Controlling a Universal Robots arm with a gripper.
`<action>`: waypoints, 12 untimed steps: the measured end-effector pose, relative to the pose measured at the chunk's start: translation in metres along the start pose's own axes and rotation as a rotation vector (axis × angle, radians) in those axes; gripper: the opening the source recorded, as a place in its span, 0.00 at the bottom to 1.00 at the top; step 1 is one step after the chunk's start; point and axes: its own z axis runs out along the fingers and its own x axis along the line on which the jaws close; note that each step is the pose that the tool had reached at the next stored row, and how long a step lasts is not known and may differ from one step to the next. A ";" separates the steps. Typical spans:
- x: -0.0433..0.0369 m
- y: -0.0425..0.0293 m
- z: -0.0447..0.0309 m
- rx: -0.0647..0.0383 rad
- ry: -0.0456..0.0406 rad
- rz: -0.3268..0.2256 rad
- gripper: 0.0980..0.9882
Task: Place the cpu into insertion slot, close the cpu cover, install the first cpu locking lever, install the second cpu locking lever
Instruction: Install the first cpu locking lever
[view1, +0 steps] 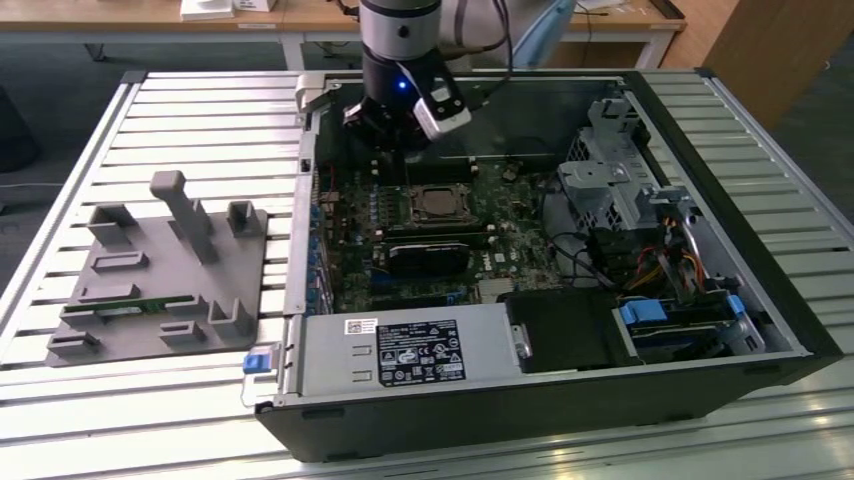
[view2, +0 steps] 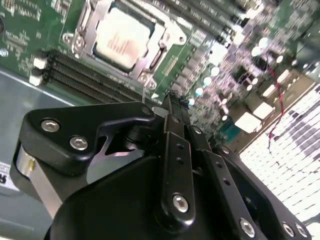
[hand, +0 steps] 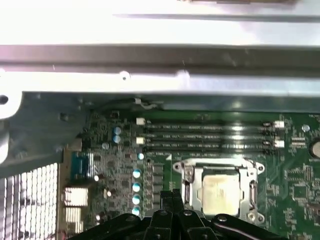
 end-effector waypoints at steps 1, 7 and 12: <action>0.0006 0.0025 0.0002 0.000 0.0000 0.000 0.02; 0.0036 0.0152 0.0010 0.000 -0.0007 0.000 0.02; 0.0023 0.0202 0.0014 0.000 -0.0011 0.000 0.02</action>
